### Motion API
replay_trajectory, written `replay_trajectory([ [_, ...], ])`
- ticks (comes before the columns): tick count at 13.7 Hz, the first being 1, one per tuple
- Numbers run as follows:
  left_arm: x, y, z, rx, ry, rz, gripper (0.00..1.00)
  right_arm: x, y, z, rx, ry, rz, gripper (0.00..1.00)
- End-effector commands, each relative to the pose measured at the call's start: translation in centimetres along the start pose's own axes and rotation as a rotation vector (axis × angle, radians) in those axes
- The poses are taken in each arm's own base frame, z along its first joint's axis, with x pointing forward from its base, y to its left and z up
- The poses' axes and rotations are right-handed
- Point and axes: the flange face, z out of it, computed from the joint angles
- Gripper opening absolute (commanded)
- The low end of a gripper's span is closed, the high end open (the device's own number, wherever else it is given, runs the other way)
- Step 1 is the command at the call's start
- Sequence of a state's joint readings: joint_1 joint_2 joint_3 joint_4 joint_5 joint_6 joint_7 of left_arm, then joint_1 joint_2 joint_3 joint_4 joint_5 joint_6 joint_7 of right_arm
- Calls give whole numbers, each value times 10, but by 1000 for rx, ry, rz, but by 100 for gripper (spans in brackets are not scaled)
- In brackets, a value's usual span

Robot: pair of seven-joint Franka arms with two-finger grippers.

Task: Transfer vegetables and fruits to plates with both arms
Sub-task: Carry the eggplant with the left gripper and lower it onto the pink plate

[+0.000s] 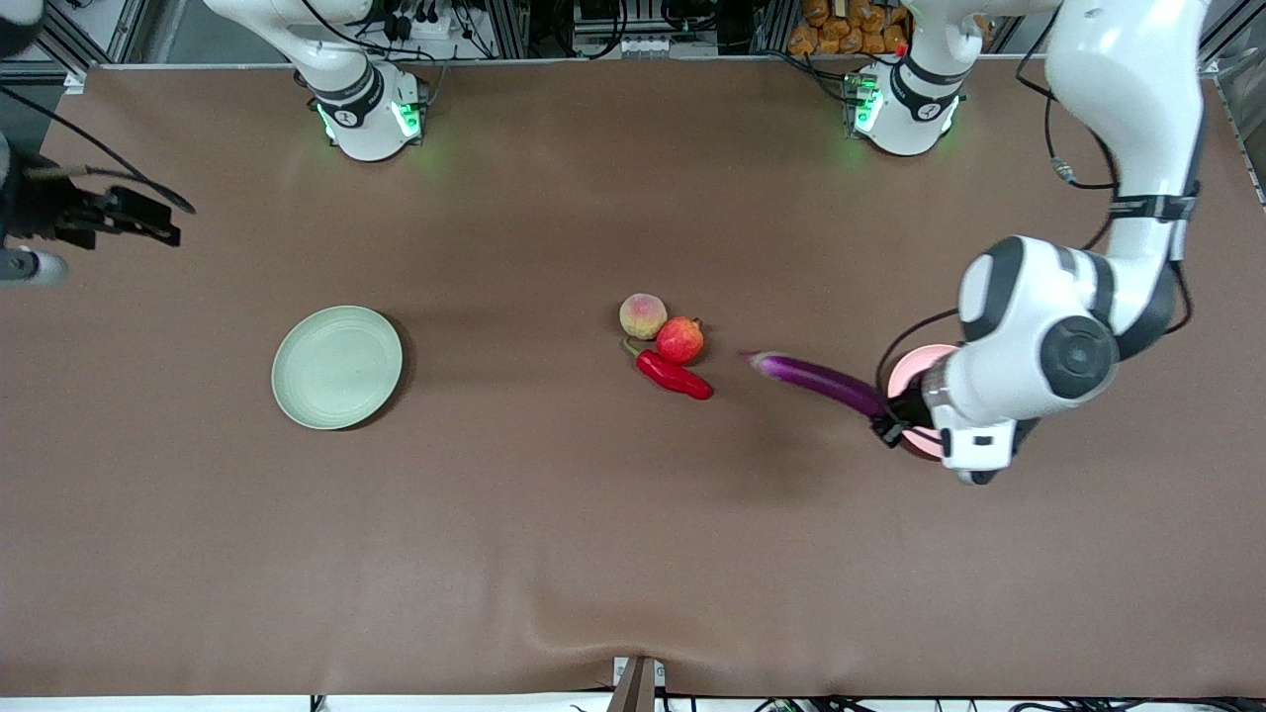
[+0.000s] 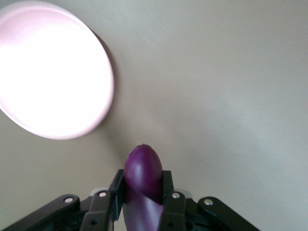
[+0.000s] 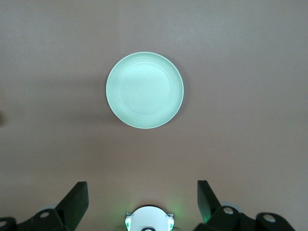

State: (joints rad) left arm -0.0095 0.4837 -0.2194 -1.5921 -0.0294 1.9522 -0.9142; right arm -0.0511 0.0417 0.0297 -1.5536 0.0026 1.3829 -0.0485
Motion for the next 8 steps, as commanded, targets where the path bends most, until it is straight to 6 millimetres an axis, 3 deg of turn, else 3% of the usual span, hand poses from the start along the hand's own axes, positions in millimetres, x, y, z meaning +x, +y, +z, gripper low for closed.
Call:
replay_trajectory([
  [1,56,-66,-3,18,-40,143,0,1,-16,1,-10,-24,-20,100],
  [3,101,-110,8,18,-51,234,0,2,-35,-1,0,-15,30,100],
  [4,118,-126,15,22,-49,271,0,4,-57,0,-2,-13,71,100],
  [8,155,-153,54,63,-13,422,0,16,-117,17,190,-84,372,100],
])
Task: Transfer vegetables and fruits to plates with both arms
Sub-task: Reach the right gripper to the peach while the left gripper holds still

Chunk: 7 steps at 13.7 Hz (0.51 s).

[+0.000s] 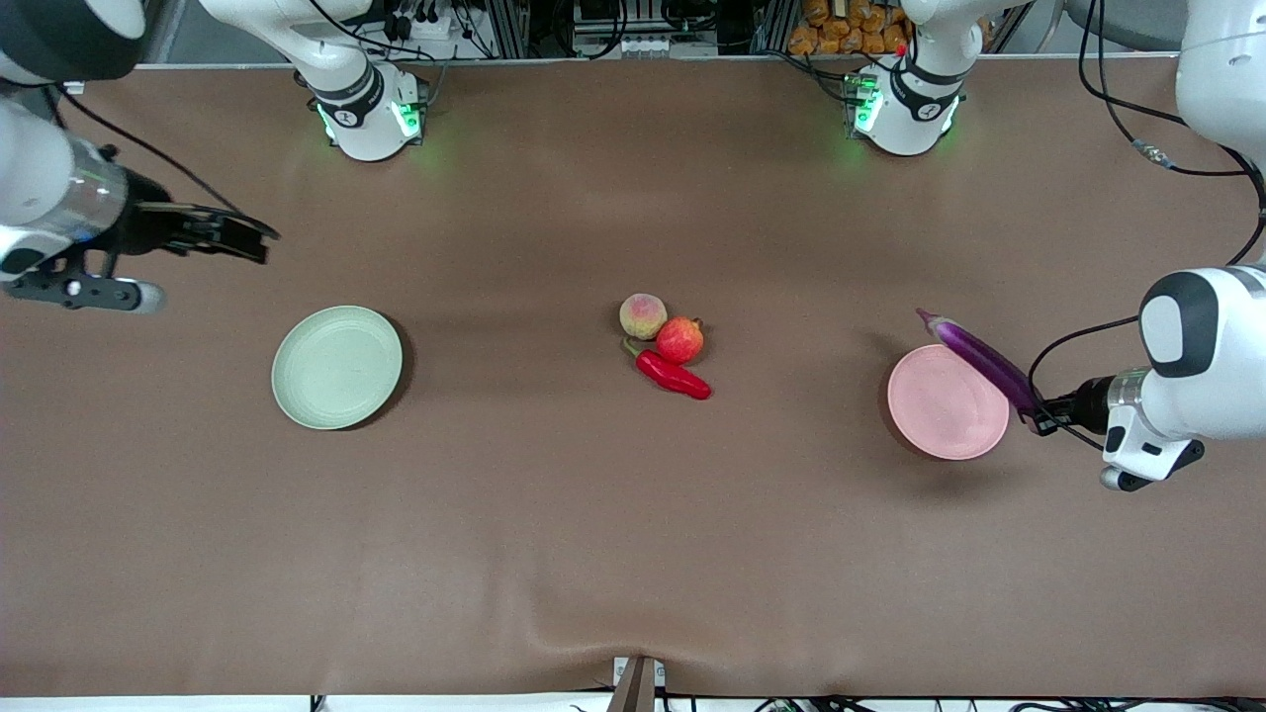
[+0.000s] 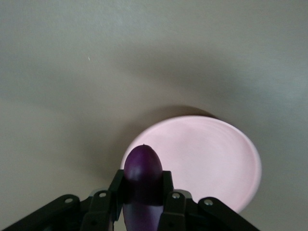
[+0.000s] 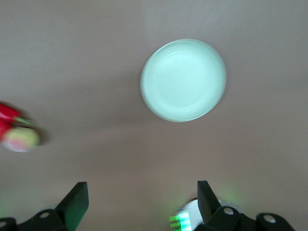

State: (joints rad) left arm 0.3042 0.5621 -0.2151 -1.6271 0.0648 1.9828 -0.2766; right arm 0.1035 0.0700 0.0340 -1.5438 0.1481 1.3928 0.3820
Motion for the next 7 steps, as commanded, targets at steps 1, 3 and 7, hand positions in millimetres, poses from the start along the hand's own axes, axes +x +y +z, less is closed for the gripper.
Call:
replay_trajectory([
  [1,6,4,16,18,16,93,0,4,-34,15,123,-74,159,100],
  [3,9,9,21,18,16,121,0,-8,-82,30,112,-72,239,100],
  [7,19,9,29,9,18,117,0,-24,-159,72,87,-65,311,100],
])
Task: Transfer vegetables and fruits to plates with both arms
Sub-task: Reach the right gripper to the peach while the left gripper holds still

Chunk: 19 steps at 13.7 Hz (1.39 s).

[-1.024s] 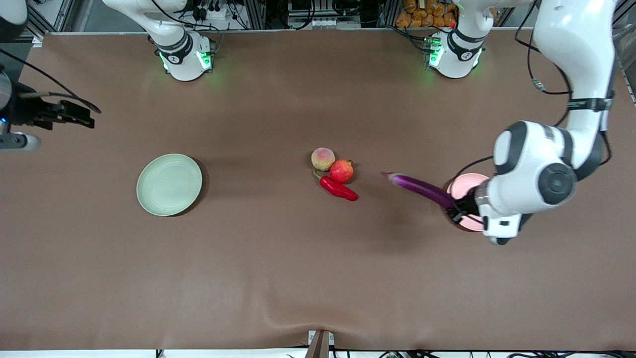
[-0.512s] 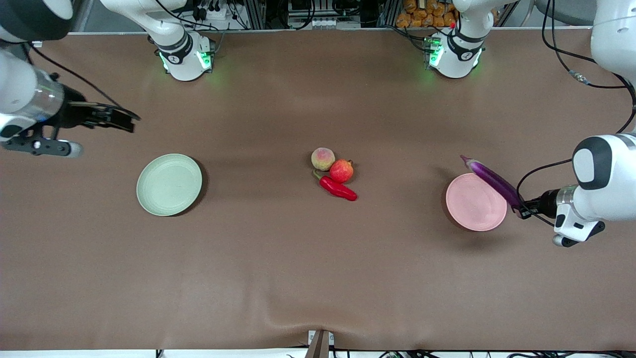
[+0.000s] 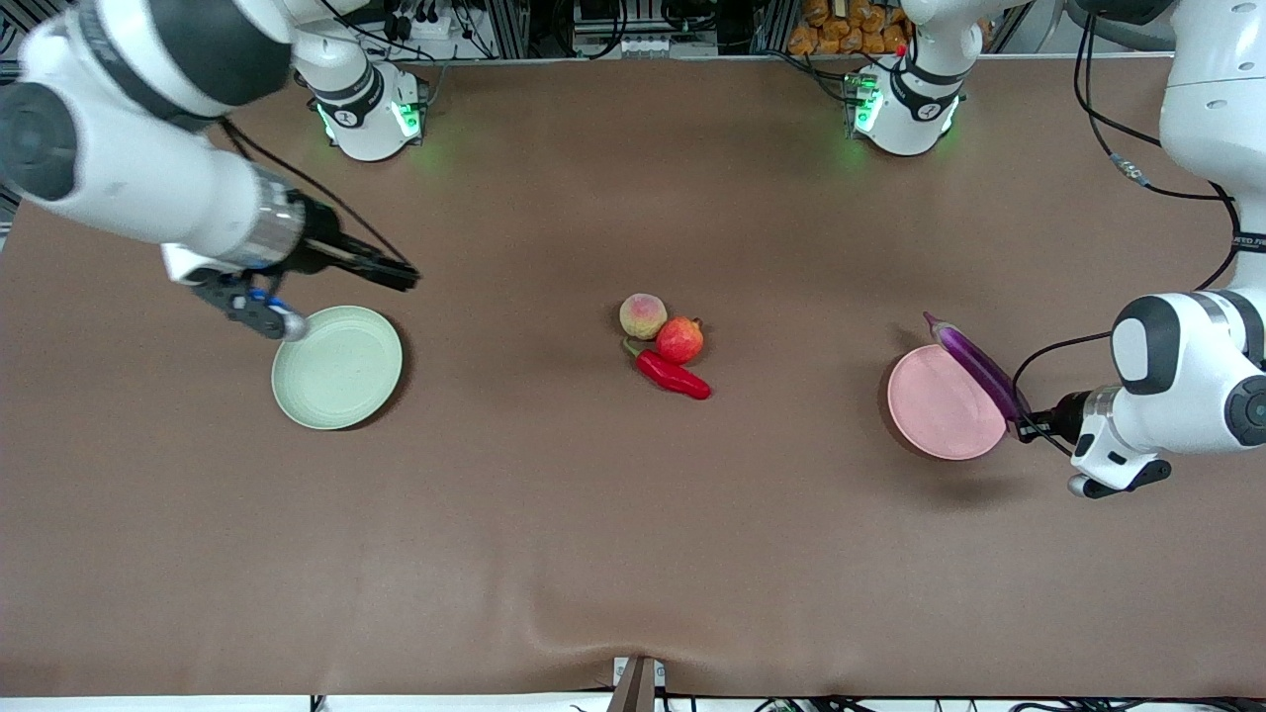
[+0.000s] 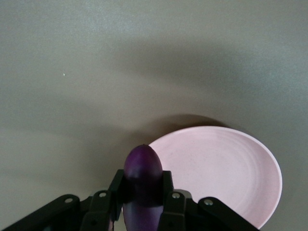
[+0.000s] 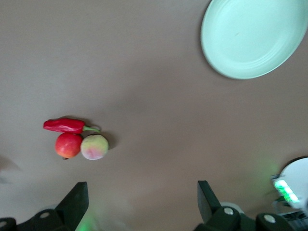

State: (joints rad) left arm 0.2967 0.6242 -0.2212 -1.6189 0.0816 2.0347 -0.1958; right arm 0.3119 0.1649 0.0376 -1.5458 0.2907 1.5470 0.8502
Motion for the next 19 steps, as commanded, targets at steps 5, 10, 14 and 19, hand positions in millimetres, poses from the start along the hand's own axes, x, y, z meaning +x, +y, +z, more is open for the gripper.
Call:
replay_trajectory([
  [5,11,-1,9,-5,-3,10,0,-75,-91,89,-39,11,14,100],
  [10,17,-5,17,-15,26,6,0,-124,-128,208,-43,118,-120,100],
  [14,18,-9,18,-19,31,1,0,-132,-147,285,-87,187,-218,100],
  [19,18,-14,20,-59,21,16,0,-124,-155,334,-94,237,-264,100],
])
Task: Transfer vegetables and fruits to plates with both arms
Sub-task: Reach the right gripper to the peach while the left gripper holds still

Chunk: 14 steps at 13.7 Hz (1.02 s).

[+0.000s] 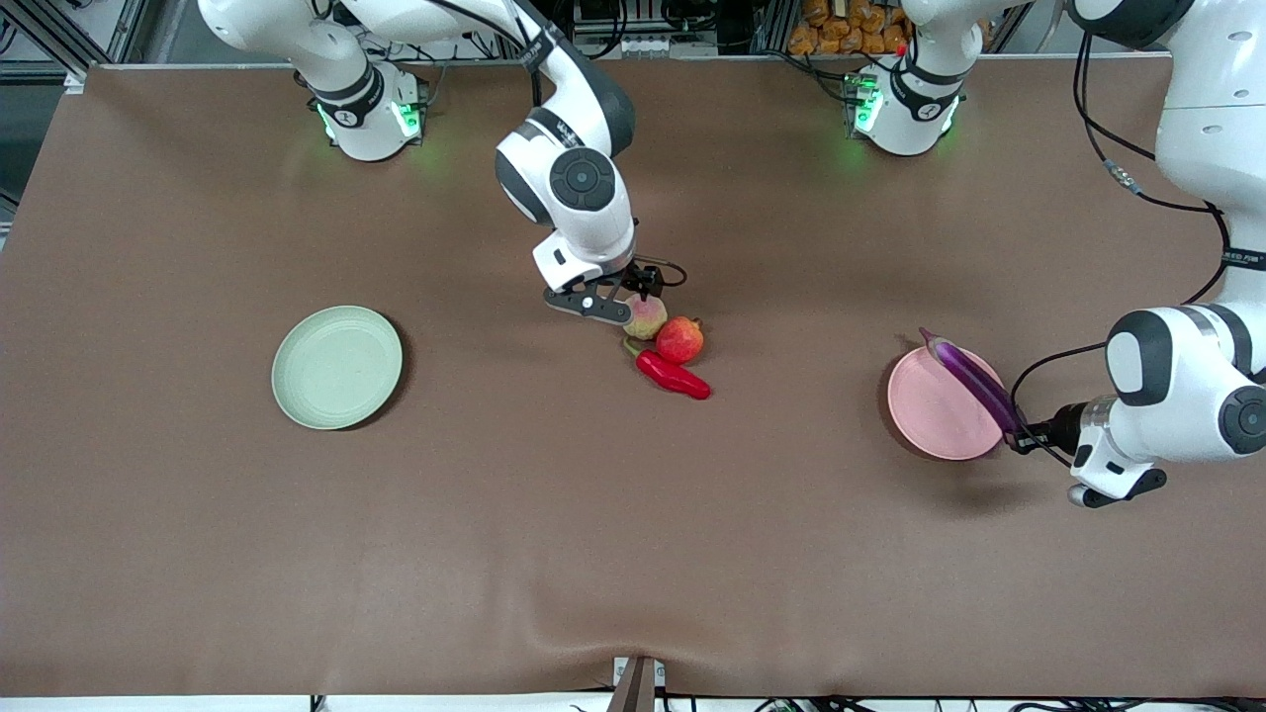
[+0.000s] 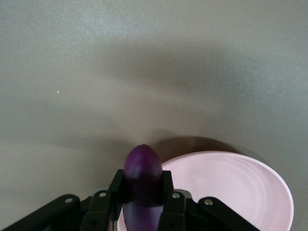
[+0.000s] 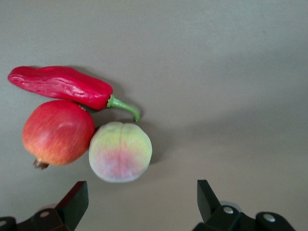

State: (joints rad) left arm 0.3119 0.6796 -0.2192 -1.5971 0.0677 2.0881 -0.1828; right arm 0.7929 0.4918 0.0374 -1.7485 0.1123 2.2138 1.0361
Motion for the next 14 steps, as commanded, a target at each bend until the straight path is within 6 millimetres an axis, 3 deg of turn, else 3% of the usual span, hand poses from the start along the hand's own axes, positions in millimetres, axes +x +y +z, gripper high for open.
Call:
replay_trajectory([
  [1,4,-4,-2,-31,3,44,0,-12,-12,14,9,35,-45,100],
  [7,0,0,-3,-55,-14,51,0,-28,-23,57,-1,54,-88,100],
  [8,0,0,-2,-55,-15,54,5,-31,-24,68,1,55,-91,100],
  [11,1,0,2,-57,-20,55,53,-30,-25,73,7,60,-89,100],
  [13,0,1,2,-68,-23,47,98,-30,-25,74,8,61,-90,100],
  [14,1,0,1,-78,-21,41,100,-28,-25,75,10,64,-89,100],
])
